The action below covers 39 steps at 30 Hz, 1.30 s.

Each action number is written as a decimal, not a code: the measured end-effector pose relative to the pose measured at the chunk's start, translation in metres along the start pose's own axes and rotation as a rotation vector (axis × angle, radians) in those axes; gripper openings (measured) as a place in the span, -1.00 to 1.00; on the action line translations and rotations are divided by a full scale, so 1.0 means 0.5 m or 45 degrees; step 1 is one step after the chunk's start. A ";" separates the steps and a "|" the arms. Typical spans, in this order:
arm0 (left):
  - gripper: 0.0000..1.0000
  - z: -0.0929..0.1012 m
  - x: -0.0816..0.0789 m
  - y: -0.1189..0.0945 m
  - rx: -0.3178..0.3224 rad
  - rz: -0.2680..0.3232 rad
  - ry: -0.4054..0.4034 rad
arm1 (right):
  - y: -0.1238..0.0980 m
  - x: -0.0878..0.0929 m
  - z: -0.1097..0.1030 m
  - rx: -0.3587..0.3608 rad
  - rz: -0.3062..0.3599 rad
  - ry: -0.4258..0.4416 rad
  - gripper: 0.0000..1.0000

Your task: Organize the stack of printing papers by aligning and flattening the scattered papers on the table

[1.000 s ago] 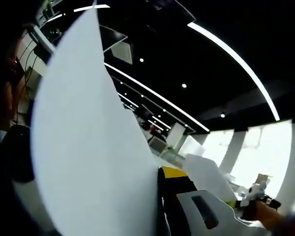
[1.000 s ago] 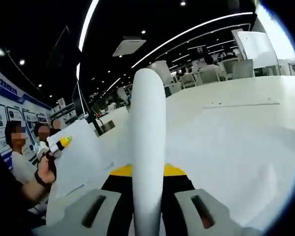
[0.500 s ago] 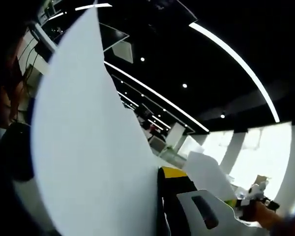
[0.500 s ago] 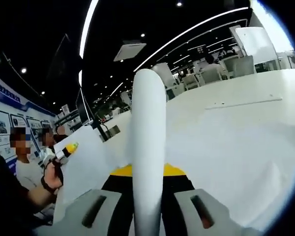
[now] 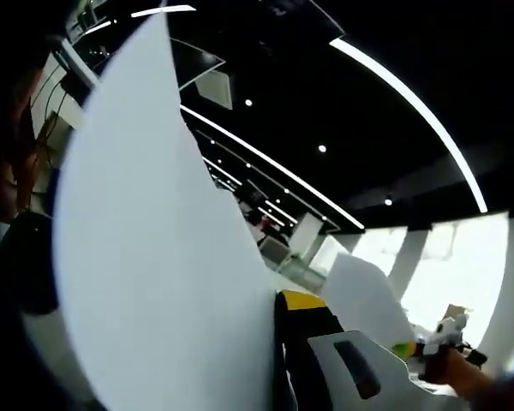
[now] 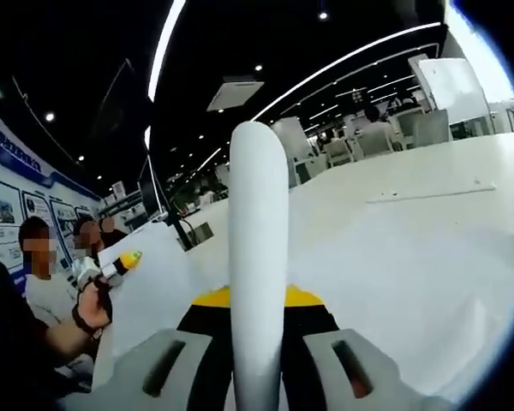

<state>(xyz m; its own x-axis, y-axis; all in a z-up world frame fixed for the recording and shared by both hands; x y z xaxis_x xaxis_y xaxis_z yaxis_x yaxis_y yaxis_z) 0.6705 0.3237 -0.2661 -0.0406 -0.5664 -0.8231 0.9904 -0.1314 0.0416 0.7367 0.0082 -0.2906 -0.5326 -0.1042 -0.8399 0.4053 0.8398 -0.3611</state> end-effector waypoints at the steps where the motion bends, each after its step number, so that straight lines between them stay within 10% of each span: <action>1: -0.86 0.000 0.000 0.000 0.001 -0.001 -0.003 | -0.002 -0.002 -0.001 -0.006 0.011 0.014 -0.75; 39: -0.83 -0.002 0.003 0.002 -0.003 -0.010 0.006 | -0.013 -0.038 0.044 -0.061 0.077 0.081 -0.76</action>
<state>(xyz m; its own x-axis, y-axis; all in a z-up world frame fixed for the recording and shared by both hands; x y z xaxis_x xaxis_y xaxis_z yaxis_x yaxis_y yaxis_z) 0.6716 0.3235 -0.2678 -0.0477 -0.5619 -0.8259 0.9904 -0.1340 0.0340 0.7604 -0.0068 -0.2811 -0.5547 -0.0196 -0.8318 0.4029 0.8683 -0.2892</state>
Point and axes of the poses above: the point that each gripper's makers call its tool centre point, and the gripper's own axes: y roughly forward along the fingers, z roughly to its right, x roughly out of its underside, the point moved 1 cm from there along -y, roughly backward along the fingers, and after that the axes turned 12 degrees about -z, right-handed, at the moved point
